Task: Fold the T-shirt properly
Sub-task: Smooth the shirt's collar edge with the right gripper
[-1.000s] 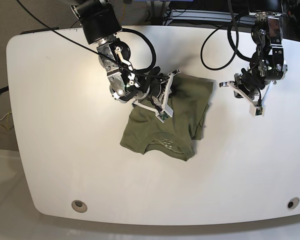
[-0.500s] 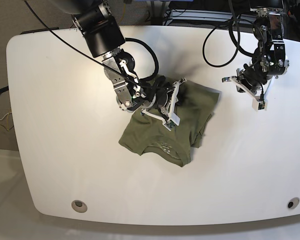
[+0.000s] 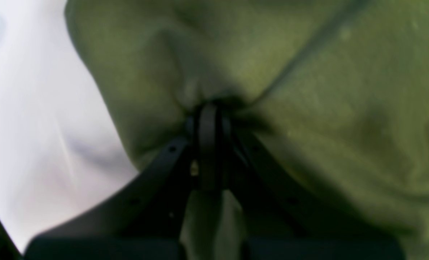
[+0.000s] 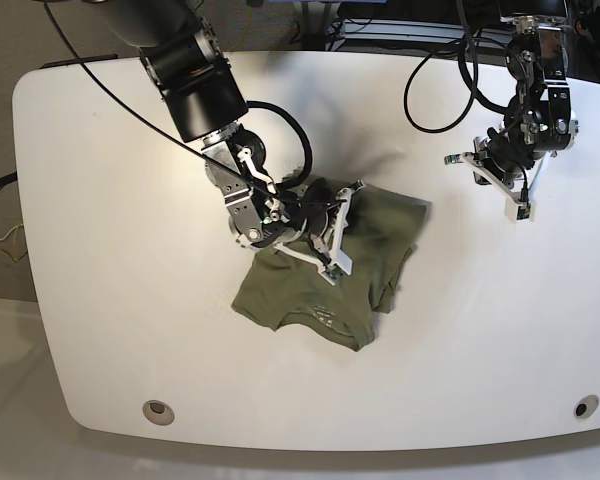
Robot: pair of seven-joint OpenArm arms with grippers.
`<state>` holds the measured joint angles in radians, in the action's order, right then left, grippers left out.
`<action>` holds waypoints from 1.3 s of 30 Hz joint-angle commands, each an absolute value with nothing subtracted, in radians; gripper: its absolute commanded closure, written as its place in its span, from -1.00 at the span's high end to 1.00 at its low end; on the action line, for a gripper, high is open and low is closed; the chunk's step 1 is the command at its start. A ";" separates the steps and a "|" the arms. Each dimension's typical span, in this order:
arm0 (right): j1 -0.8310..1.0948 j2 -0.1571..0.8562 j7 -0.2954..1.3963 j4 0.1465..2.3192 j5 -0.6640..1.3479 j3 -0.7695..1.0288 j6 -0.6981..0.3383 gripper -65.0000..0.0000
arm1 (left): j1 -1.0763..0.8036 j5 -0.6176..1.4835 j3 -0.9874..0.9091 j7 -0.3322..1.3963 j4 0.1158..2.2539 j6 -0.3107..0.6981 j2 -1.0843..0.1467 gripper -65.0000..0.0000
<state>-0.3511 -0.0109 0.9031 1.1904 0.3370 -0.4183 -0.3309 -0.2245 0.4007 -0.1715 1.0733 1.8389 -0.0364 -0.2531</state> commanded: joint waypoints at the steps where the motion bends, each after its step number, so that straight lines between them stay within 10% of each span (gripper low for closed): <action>1: -0.378 -0.005 0.906 1.202 0.320 -0.415 -0.325 -1.00 | -0.217 0.404 -0.177 1.059 1.857 -0.036 -0.262 -1.00; 39: -0.378 -0.002 0.981 1.474 0.325 -0.406 -0.325 -1.00 | -0.200 0.406 -0.176 1.063 1.905 -0.036 -0.263 -1.00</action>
<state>-0.3508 0.0174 0.9863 1.4189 0.3172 -0.4103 -0.3183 -0.2138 0.4038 -0.1703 1.0733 1.8870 -0.0360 -0.2531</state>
